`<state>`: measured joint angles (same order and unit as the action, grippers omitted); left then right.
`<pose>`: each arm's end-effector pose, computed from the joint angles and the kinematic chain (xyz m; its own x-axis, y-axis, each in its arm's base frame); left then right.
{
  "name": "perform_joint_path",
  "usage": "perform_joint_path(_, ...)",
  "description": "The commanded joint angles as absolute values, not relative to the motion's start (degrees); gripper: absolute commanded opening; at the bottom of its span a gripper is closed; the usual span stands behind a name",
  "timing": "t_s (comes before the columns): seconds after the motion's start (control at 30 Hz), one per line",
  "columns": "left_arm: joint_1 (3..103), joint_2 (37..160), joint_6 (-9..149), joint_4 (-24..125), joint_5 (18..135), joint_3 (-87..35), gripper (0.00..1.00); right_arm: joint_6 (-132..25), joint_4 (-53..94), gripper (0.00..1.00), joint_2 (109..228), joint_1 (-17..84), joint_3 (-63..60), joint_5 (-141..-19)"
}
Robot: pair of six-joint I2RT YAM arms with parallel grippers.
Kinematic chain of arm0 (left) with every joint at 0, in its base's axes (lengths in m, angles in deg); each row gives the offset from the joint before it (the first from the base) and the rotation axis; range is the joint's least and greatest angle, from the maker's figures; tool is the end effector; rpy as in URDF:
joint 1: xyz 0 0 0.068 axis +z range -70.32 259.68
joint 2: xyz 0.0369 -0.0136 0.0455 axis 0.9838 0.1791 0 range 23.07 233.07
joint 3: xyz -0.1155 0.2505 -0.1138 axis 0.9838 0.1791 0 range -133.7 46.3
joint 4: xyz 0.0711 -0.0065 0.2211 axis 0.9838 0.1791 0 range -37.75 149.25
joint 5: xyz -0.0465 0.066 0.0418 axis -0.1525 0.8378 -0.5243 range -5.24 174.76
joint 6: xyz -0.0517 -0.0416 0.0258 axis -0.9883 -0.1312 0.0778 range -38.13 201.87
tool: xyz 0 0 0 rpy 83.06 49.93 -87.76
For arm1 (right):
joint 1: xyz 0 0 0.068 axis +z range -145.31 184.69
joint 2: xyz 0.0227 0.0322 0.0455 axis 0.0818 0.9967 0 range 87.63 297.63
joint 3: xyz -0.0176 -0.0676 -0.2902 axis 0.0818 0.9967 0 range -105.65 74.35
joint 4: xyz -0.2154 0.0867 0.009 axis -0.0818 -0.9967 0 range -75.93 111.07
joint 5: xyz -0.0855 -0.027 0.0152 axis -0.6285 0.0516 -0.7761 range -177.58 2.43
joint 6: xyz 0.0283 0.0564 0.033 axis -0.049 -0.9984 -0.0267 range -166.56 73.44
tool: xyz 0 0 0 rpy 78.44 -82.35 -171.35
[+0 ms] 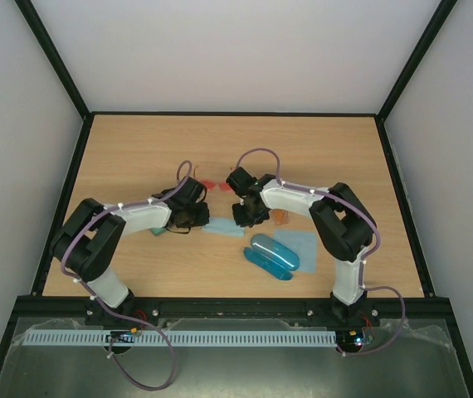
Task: Organize the sunglasses
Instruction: Adjust the glasses cleaning cloth at the center of the board.
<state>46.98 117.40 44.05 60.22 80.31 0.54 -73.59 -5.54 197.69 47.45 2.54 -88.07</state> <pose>0.2510 -0.1666 0.1721 -0.9069 -0.1442 -0.3959 0.0235 0.9209 -0.3892 0.2801 0.2583 0.1812 -0.8993 -0.2128 -0.3820 -0.3004 0.9355 0.1860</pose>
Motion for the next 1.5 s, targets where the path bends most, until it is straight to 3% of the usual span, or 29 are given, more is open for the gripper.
perform_joint_path(0.0,47.23,119.24,44.68,59.75,80.46,-0.54,0.15,-73.13,-6.35,0.22,199.67,47.27,2.15,-88.61)
perform_joint_path(0.3,47.12,119.65,44.28,59.43,80.37,-0.67,0.03,-72.8,-6.24,0.06,200.88,47.32,1.51,-89.03)
perform_joint_path(0.47,47.13,118.87,44.17,59.75,80.44,-0.55,0.02,-72.65,-6.52,0.02,199.89,47.32,1.18,-89.07)
perform_joint_path(1.47,47.08,113.28,43.13,61.92,80.54,1.88,0.05,-71.36,-7.27,0.02,196.37,47.21,0.75,-88.95)
